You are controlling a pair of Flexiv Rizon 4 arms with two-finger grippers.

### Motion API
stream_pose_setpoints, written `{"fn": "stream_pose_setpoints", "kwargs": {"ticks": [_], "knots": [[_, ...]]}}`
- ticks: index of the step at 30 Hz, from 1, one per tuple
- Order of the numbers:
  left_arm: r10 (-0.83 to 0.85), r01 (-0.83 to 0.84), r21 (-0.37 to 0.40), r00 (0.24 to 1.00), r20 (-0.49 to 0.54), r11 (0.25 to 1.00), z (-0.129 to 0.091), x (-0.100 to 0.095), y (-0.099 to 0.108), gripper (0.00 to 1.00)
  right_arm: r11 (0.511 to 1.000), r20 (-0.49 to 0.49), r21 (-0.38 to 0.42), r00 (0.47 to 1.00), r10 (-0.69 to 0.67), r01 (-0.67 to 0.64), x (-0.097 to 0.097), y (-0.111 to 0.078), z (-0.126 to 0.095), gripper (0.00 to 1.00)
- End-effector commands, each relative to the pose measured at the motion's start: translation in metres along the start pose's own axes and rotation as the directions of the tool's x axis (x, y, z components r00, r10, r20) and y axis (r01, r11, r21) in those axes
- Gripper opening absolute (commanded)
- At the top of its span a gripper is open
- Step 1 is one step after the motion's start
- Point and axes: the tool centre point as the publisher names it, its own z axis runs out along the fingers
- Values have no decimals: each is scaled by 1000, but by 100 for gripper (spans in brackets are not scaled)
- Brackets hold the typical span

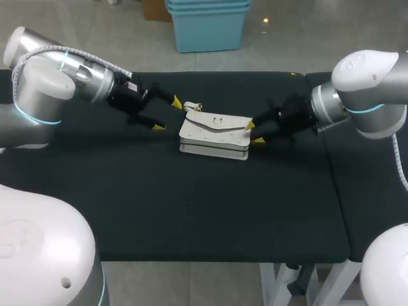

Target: Pick up the bag, open it, inspect its contents, close it, and place it on the opposite side

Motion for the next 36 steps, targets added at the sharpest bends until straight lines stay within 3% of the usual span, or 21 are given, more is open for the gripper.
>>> {"fn": "stream_pose_setpoints", "kwargs": {"ticks": [1,10,12,14,15,19,26,27,36], "knots": [[-12,12,20,1000,19,1000,-9,-1,3,100,1000,49,-4,999,-4,5,5,-4,7,40],[-21,20,25,999,35,999,-18,-8,3,100,1000,56,12,998,7,-8,-3,-2,18,35],[-21,20,16,999,39,1000,-20,-9,2,100,1000,50,21,999,9,-10,-3,-1,20,27],[-19,19,-4,999,40,1000,-22,-12,0,100,1000,47,30,999,6,-8,-2,1,21,3],[-17,18,-18,999,46,1000,-23,-13,-1,100,999,43,39,999,2,-4,-2,2,22,0],[-7,11,-62,997,71,998,-26,-19,-6,100,997,23,79,1000,5,-7,-4,15,18,0],[69,-46,-157,987,142,986,-39,-23,-11,100,993,46,117,999,10,-15,-15,43,-17,0],[98,-68,-166,978,184,984,-41,-24,-12,100,993,46,117,999,10,-15,-15,43,-17,0],[98,-68,-166,978,184,984,-41,-24,-12,100,993,46,117,999,10,-15,-15,43,-17,0]]}}
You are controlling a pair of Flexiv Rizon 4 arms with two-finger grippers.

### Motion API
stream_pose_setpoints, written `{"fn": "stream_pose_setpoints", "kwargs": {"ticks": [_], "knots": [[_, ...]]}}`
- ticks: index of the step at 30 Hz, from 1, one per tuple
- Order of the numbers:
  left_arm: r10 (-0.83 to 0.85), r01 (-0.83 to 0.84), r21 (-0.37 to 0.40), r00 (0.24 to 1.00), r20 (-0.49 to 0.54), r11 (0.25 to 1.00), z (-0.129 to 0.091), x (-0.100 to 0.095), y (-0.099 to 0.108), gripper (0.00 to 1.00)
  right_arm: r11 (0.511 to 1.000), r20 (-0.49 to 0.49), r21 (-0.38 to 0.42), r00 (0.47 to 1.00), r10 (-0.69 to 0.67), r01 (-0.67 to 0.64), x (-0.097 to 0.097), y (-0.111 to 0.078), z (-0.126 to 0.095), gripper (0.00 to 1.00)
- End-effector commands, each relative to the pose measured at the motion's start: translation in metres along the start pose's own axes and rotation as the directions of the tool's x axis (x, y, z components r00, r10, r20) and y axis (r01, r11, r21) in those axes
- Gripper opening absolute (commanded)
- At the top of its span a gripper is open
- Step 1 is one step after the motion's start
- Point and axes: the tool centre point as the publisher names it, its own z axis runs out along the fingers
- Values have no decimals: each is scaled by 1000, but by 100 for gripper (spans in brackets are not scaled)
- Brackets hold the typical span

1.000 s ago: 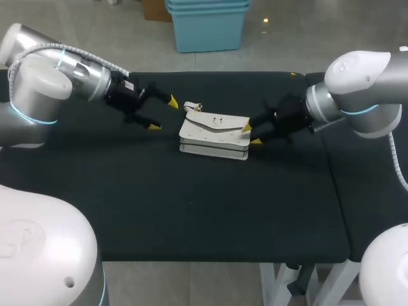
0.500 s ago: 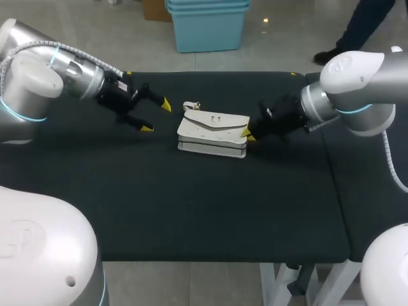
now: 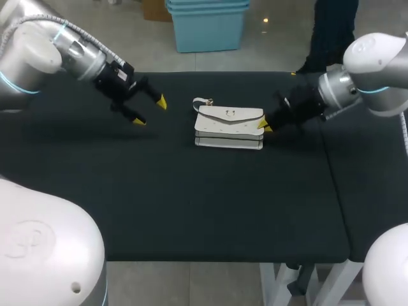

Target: Pick up the bag, open it, inspect its contents, close it, and place it on the opposite side

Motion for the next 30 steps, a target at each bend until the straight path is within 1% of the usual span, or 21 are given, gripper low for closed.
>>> {"fn": "stream_pose_setpoints", "kwargs": {"ticks": [1,8,9,10,11,12,13,14,15,16,17,18,19,20,21,23,24,26,27,30], "knots": [[-1,0,-23,1000,-2,1000,0,-1,-4,100,1000,2,16,1000,1,-1,1,3,1,0],[-1,0,-23,1000,-2,1000,0,-1,-4,100,1000,2,16,1000,1,-1,1,3,1,0],[13,-13,-29,1000,4,999,-4,-2,-6,100,1000,2,16,1000,1,-1,1,3,1,0],[21,-21,-20,1000,21,1000,-9,-3,-8,100,999,35,-16,999,-28,28,-2,14,-2,0],[38,-36,-34,998,45,999,-14,-5,-10,100,999,56,-33,998,-23,25,-5,25,-6,0],[40,-38,-38,998,45,999,-21,-7,-11,100,999,55,-19,998,-36,37,-9,37,-13,0],[42,-39,-38,997,71,999,-27,-9,-13,100,998,102,-54,994,-36,42,-13,48,-21,0],[52,-47,-48,995,91,998,-34,-12,-15,100,996,129,-67,991,-46,55,-16,60,-30,0],[49,-45,-46,994,101,998,-40,-14,-17,100,996,122,-55,991,-59,67,-19,69,-41,0],[46,-41,-41,991,125,998,-45,-17,-19,100,994,142,-87,989,-48,61,-23,80,-51,0],[47,-41,-44,989,137,998,-50,-20,-21,100,992,164,-97,985,-60,77,-26,88,-61,0],[33,-28,-34,990,135,999,-55,-22,-24,100,994,153,-82,986,-63,76,-29,95,-71,0],[26,-22,-31,987,158,999,-59,-25,-26,100,991,174,-118,984,-42,63,-32,103,-79,0],[26,-21,-34,986,165,999,-61,-28,-29,100,988,194,-135,980,-41,68,-35,108,-86,0],[18,-12,-34,986,163,999,-64,-30,-31,100,988,193,-134,980,-45,72,-37,113,-93,0],[16,-9,-43,983,185,999,-68,-34,-35,100,984,215,-165,976,-37,74,-44,123,-106,0],[14,-7,-43,983,182,999,-70,-35,-37,100,984,204,-160,978,-40,74,-47,127,-112,0],[20,-9,-59,981,191,998,-72,-37,-40,100,981,209,-180,978,-30,69,-55,136,-123,0],[14,-3,-56,980,198,998,-73,-37,-42,100,983,192,-169,981,-37,70,-58,140,-129,0],[10,2,-57,978,210,998,-75,-38,-45,100,983,162,-172,986,-30,58,-69,154,-147,0]]}}
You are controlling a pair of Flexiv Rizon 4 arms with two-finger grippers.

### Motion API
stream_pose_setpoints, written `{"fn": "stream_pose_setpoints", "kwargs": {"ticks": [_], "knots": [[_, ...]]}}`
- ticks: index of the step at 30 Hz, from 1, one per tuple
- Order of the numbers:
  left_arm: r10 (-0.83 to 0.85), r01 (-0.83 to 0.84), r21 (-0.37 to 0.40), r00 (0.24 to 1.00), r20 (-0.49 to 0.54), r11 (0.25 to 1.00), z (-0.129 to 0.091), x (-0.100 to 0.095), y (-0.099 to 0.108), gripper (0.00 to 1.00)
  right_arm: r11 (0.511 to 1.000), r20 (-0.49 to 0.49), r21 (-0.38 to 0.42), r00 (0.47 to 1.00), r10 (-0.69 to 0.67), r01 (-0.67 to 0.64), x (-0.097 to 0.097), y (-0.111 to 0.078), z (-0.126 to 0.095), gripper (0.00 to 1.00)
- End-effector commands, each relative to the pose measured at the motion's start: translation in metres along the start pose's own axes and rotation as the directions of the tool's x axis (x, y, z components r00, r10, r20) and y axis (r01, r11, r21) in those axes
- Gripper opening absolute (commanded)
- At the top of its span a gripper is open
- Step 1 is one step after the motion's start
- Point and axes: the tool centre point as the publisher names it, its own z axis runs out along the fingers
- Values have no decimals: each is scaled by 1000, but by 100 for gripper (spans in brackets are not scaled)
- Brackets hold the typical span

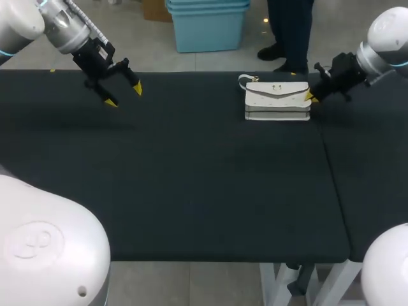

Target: Pick up the bag, open it, inspect its contents, close it, and place it on the opposite side

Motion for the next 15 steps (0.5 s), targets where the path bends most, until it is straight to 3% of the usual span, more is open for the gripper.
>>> {"fn": "stream_pose_setpoints", "kwargs": {"ticks": [1,9,15], "knots": [[-8,9,-37,1000,9,999,-2,0,-11,100,1000,-44,22,999,18,-17,-24,24,-18,0],[-31,33,-41,999,44,999,-5,-2,-14,100,998,-40,5,997,59,-59,-63,57,-53,0],[-36,39,-43,997,74,998,-8,-4,-18,100,998,-40,5,997,59,-59,-63,57,-53,0]]}}
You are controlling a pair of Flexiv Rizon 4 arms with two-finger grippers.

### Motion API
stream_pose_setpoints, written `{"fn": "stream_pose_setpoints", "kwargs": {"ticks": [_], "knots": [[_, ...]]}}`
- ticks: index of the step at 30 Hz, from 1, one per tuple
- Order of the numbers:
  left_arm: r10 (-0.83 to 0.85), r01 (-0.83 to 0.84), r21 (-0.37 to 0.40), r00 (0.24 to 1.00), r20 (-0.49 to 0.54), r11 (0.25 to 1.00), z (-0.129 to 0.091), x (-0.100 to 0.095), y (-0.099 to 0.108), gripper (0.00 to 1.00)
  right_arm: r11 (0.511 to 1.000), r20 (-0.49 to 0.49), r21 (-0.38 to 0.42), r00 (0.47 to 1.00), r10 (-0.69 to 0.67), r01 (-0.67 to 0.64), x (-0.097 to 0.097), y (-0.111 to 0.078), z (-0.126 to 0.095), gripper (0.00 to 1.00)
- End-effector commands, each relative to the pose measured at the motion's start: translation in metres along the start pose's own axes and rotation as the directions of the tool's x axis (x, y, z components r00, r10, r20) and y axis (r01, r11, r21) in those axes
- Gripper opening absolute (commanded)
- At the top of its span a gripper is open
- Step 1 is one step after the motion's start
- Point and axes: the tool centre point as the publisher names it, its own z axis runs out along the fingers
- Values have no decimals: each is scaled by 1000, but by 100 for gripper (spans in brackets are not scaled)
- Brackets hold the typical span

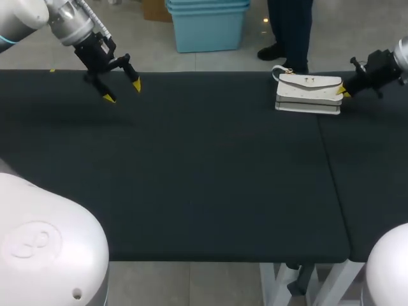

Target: Pick up the bag, open it, inspect its contents, close it, and place it on the opposite side

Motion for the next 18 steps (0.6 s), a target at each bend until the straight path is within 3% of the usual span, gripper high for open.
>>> {"fn": "stream_pose_setpoints", "kwargs": {"ticks": [1,8,15,18], "knots": [[8,-8,-18,1000,29,1000,-2,3,-4,100,1000,1,31,1000,0,0,0,5,0,0],[-18,20,-21,997,78,1000,-4,2,-10,100,1000,1,31,1000,0,0,0,5,0,0],[-21,21,3,994,109,1000,-14,-2,-7,100,997,68,-73,997,31,-26,-26,52,-34,0],[-30,29,13,993,112,999,-17,-4,-6,100,997,86,-73,996,30,-24,-34,65,-45,0]]}}
